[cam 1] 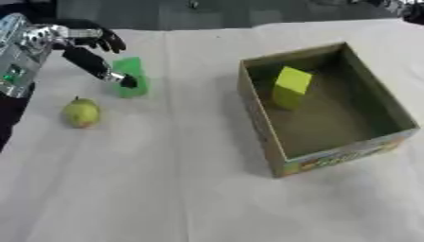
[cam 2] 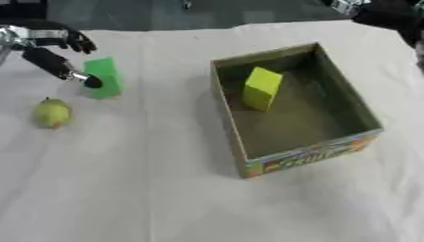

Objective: Pick up the objects with one hand, pass them to the other hand, and then place them into the box on the other side of the table.

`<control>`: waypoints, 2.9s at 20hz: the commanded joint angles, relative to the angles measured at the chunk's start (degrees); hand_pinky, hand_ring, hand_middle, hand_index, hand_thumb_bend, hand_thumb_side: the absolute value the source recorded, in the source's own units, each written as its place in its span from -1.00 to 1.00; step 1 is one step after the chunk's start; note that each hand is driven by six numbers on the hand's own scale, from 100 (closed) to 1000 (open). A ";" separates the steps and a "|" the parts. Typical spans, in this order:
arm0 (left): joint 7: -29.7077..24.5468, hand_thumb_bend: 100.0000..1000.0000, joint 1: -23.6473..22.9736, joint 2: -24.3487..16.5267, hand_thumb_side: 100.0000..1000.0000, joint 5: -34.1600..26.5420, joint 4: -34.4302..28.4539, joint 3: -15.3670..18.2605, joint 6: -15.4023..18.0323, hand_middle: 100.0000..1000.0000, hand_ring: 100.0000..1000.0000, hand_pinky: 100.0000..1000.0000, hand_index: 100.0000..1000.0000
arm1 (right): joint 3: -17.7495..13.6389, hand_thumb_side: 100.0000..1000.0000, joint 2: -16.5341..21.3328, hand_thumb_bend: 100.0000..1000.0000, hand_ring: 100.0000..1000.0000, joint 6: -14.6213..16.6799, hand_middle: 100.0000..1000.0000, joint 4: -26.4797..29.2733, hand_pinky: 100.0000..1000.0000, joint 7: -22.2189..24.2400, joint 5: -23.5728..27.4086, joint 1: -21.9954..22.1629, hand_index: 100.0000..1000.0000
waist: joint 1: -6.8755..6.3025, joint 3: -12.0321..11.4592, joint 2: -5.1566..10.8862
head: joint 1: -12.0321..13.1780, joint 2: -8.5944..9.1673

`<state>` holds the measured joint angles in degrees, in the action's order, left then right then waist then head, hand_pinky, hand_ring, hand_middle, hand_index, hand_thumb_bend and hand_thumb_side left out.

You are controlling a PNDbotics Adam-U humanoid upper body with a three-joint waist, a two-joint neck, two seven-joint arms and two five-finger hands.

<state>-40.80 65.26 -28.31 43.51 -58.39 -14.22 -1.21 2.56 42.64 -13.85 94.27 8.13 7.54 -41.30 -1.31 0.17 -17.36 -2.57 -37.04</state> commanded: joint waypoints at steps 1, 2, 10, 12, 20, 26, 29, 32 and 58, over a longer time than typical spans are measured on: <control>1.22 0.44 1.76 -0.81 0.08 1.68 0.07 1.19 0.10 0.58 0.80 0.87 0.78 | -0.34 -0.25 1.11 -0.24 0.33 0.08 0.42 0.48 0.73 0.16 -0.28 -0.92 0.65 | -0.70 0.19 0.28 | 0.15 1.13; 1.48 0.45 1.81 -0.76 0.07 2.04 0.27 1.32 0.16 0.58 0.80 0.87 0.78 | -0.34 -0.25 1.08 -0.24 0.33 0.08 0.41 0.47 0.73 0.20 -0.30 -0.94 0.65 | -0.71 0.24 0.21 | 0.17 1.19; 2.43 0.45 2.24 -0.56 0.03 3.99 1.31 1.98 0.46 0.57 0.80 0.86 0.77 | -0.48 -0.25 0.72 -0.24 0.32 0.12 0.41 0.35 0.73 0.38 -0.35 -1.03 0.64 | -0.82 0.64 -0.36 | 0.50 1.52; 2.61 0.44 2.26 -0.51 0.02 4.28 1.66 2.21 0.37 0.57 0.80 0.86 0.77 | -0.47 -0.25 0.66 -0.24 0.33 0.14 0.41 0.36 0.74 0.44 -0.35 -1.14 0.65 | -0.84 0.74 -0.46 | 0.56 1.60; 3.75 0.40 2.14 -0.06 0.02 4.92 3.97 3.53 -0.28 0.56 0.80 0.85 0.75 | -0.35 -0.24 0.46 -0.26 0.33 0.27 0.42 0.20 0.74 0.69 -0.52 -1.69 0.65 | -0.86 1.25 -0.90 | 0.83 2.04; 3.72 0.35 1.94 -0.06 -0.01 4.91 4.88 3.75 -0.45 0.55 0.79 0.84 0.74 | -0.28 -0.23 0.50 -0.27 0.34 0.42 0.42 0.04 0.74 0.94 -0.80 -1.68 0.65 | -0.90 1.44 -1.16 | 0.76 1.89; 3.18 0.32 1.88 -0.07 -0.02 4.88 5.14 3.72 -0.31 0.55 0.78 0.83 0.73 | -0.29 -0.23 0.55 -0.28 0.34 0.51 0.42 0.06 0.74 0.99 -0.80 -1.79 0.65 | -0.90 1.49 -1.27 | 0.73 1.84; 2.61 0.29 1.86 -0.04 -0.06 4.62 5.34 3.80 -0.15 0.54 0.78 0.82 0.72 | -0.29 -0.23 0.51 -0.27 0.34 0.52 0.42 0.07 0.74 0.99 -0.79 -1.85 0.65 | -0.92 1.50 -1.35 | 0.75 1.86; 5.98 -0.33 1.31 0.11 -0.73 3.86 6.15 4.32 -1.37 0.30 0.59 0.65 0.52 | -0.54 -0.20 0.16 -0.31 0.34 0.73 0.42 -0.31 0.74 1.20 -0.94 -1.51 0.65 | -1.16 2.18 -1.91 | 0.62 2.42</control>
<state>-35.31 65.63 -27.31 47.56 -51.77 -10.43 -2.59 2.83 41.66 -13.24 93.58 9.23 6.80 -42.05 -1.92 2.32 -19.55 -1.87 -35.51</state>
